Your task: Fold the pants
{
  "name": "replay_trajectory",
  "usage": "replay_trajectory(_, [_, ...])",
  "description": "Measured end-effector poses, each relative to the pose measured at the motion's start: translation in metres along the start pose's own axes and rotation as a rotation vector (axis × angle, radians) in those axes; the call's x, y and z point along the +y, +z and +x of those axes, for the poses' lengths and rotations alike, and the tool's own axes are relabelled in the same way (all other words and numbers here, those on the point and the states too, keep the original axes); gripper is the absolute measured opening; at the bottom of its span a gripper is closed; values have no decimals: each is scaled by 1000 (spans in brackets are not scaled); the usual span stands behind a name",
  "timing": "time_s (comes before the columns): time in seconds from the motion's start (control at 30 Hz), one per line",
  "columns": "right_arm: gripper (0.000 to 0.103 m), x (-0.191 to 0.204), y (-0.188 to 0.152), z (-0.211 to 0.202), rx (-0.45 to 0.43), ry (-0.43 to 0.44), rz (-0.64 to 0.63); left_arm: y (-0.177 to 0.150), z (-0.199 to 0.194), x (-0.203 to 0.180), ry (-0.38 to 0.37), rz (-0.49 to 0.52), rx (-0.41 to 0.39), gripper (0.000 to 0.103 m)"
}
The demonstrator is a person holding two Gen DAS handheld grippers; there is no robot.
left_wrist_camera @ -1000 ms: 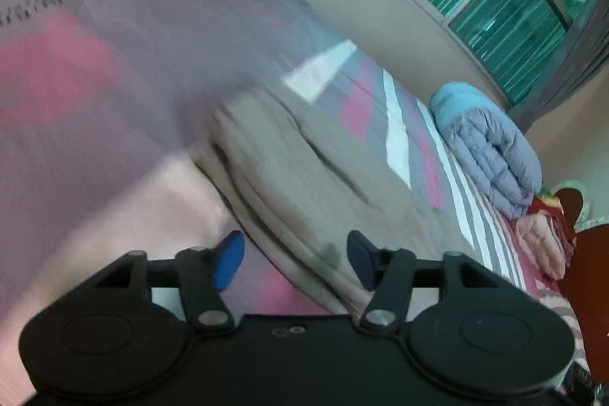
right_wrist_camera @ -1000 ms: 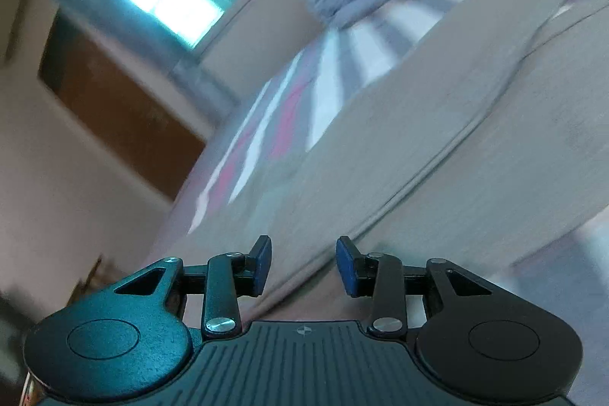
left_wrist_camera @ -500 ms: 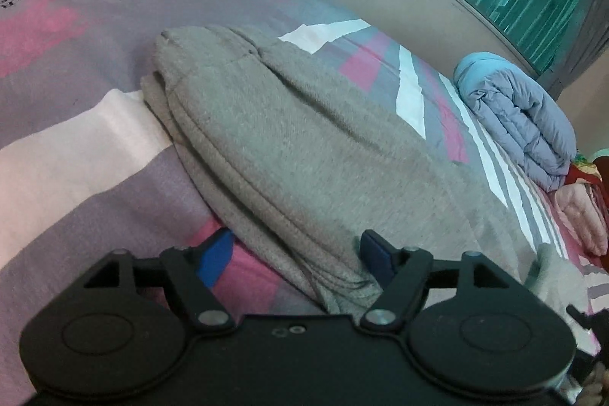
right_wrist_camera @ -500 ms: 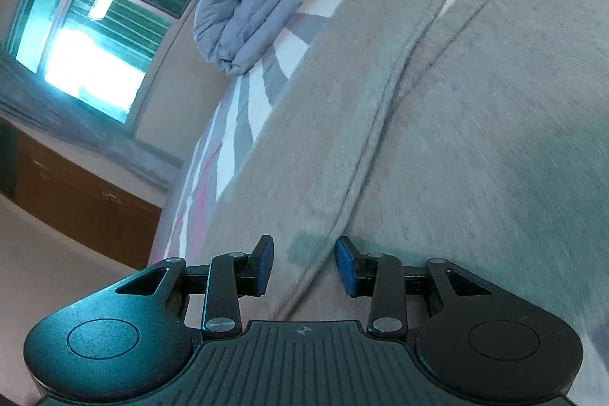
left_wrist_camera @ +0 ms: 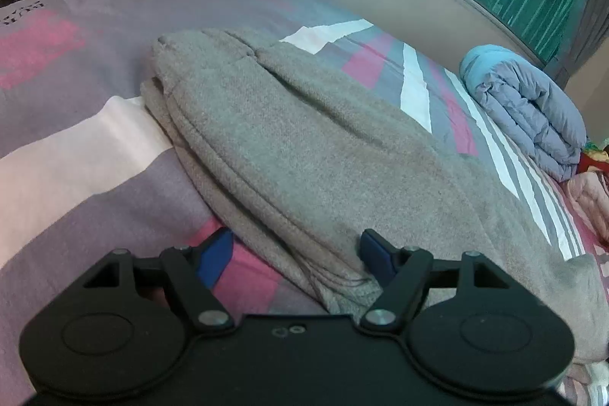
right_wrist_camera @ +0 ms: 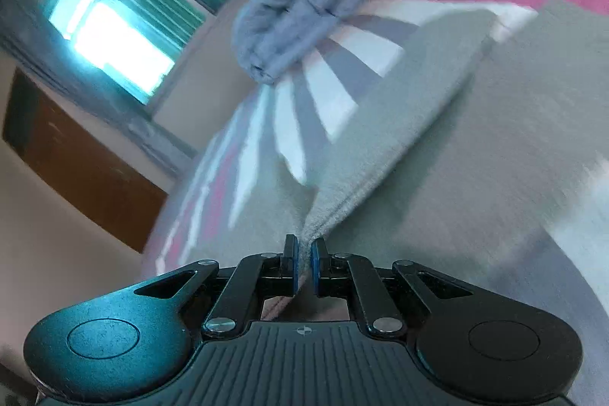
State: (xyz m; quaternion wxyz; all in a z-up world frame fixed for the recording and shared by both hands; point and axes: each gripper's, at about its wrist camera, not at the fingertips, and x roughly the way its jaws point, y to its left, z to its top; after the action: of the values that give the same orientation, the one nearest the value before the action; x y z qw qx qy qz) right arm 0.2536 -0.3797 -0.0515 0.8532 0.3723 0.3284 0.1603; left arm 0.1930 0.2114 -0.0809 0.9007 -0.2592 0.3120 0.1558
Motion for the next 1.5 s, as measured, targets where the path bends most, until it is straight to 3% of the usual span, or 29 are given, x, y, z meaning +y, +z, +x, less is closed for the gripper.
replay_trajectory(0.1, [7, -19, -13, 12, 72, -87, 40, 8, -3, -4, 20, -4, 29, 66])
replay_trajectory(0.17, [8, -30, -9, 13, 102, -56, 119, 10, -13, -9, 45, 5, 10, 68])
replay_trajectory(0.23, [20, -26, -3, -4, 24, -23, 93, 5, -15, -14, 72, 45, -12, 71])
replay_trajectory(0.3, [52, -25, 8, -17, -61, -36, 53, -1, -12, -10, 65, 26, -18, 72])
replay_trajectory(0.33, [54, -30, 15, -19, -85, -44, 65, -4, -10, -6, 52, 3, -26, 72])
replay_trajectory(0.47, [54, -52, 45, -8, -123, -95, 124, -12, -7, -9, 65, 31, -69, 74])
replay_trajectory(0.67, [53, -75, 73, 16, -112, -146, 145, -16, -3, -11, 59, 26, -86, 81])
replay_trajectory(0.73, [38, -76, 81, 25, -115, -159, 139, -15, -2, -13, 61, 36, -85, 83])
replay_trajectory(0.77, [5, -77, 85, 30, -106, -173, 137, -15, -2, -13, 59, 35, -85, 83])
replay_trajectory(0.9, [5, -67, 85, 7, -151, -138, 88, -15, -4, -9, 45, 28, -88, 83])
replay_trajectory(1.07, [5, -49, 56, -53, -234, -131, 12, -16, -5, -8, 37, 27, -91, 83])
replay_trajectory(1.2, [5, -82, 38, -47, -149, -241, 116, -17, -5, -8, 37, 26, -92, 83])
replay_trajectory(1.27, [5, -110, 36, -46, -132, -166, 245, -17, -5, -8, 36, 27, -92, 83])
replay_trajectory(1.33, [12, -114, 39, -55, -182, -133, 264, -16, -5, -6, 33, 27, -92, 83])
replay_trajectory(1.4, [38, -116, 44, -65, -250, -148, 255, -16, -5, -7, 34, 26, -93, 83])
replay_trajectory(1.5, [41, -130, 56, -72, -277, -159, 306, -16, -4, -8, 39, 28, -93, 83])
